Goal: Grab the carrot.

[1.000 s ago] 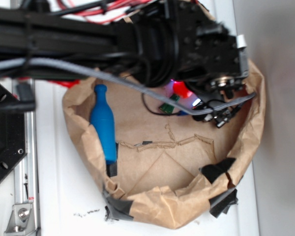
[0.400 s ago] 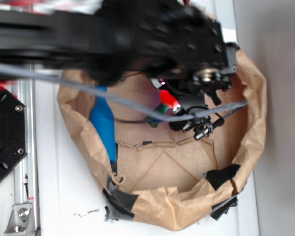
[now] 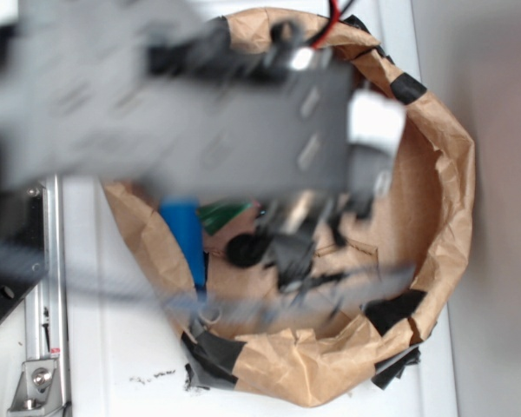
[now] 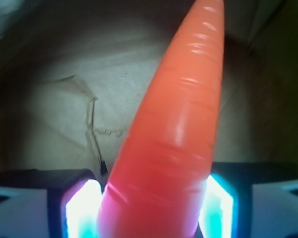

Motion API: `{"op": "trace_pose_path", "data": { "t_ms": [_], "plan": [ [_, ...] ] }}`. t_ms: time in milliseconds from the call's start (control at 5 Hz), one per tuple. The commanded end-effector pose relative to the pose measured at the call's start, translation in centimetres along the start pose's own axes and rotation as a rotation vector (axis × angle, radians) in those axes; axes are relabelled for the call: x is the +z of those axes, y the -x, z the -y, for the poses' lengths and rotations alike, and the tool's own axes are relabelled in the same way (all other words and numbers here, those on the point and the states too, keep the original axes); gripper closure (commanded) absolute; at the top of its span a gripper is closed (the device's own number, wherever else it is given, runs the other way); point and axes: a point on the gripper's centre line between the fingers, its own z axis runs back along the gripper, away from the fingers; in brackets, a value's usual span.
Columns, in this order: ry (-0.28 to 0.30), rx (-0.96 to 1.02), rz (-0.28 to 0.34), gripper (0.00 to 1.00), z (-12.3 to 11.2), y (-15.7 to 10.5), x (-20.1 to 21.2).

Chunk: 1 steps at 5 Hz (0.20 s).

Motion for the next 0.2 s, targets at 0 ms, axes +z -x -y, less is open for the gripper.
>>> {"op": "trace_pose_path", "data": {
  "t_ms": [0],
  "plan": [
    [0.030, -0.118, 0.082, 1.00, -0.83, -0.87, 3.40]
  ]
}}
